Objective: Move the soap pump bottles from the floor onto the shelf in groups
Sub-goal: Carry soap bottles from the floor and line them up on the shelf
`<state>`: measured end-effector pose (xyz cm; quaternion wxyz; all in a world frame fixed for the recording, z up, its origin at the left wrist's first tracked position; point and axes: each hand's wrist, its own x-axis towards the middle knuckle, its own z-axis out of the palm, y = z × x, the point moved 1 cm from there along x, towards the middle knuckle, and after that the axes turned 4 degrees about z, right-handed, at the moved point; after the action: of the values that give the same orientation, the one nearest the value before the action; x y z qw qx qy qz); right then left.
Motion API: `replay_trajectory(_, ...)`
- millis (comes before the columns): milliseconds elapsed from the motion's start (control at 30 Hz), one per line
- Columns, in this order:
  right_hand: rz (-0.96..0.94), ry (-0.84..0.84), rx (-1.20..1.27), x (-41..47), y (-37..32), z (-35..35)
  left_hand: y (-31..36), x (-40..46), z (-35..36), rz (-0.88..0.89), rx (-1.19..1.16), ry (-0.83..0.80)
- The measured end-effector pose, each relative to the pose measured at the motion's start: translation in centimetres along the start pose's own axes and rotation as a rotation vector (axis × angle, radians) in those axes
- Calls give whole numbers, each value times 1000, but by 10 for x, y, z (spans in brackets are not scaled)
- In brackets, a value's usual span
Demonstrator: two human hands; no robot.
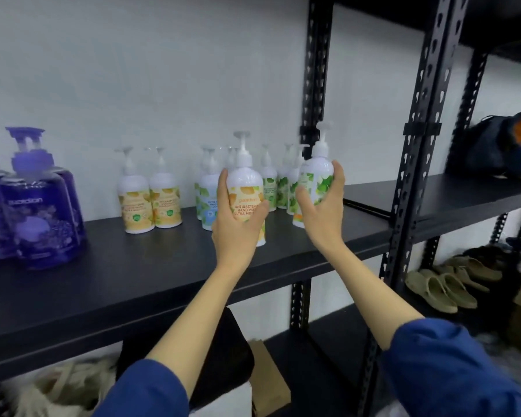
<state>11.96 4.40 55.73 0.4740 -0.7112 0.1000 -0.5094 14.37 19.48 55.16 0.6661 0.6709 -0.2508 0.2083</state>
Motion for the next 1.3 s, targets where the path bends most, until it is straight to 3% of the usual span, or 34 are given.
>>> replay_trajectory(600,45,-280,-64,69,61,79,-25,30,8,11,40,36)
replay_trajectory(867,70,-319,-70,68,73,87,-23,29,8,30,79,19)
replay_trajectory(1133,111,-475,-38,67,78,73,-23,29,9,38,59,18)
replay_trajectory(1300,38,-414,-100,66,79,69,-23,29,8,43,62,24)
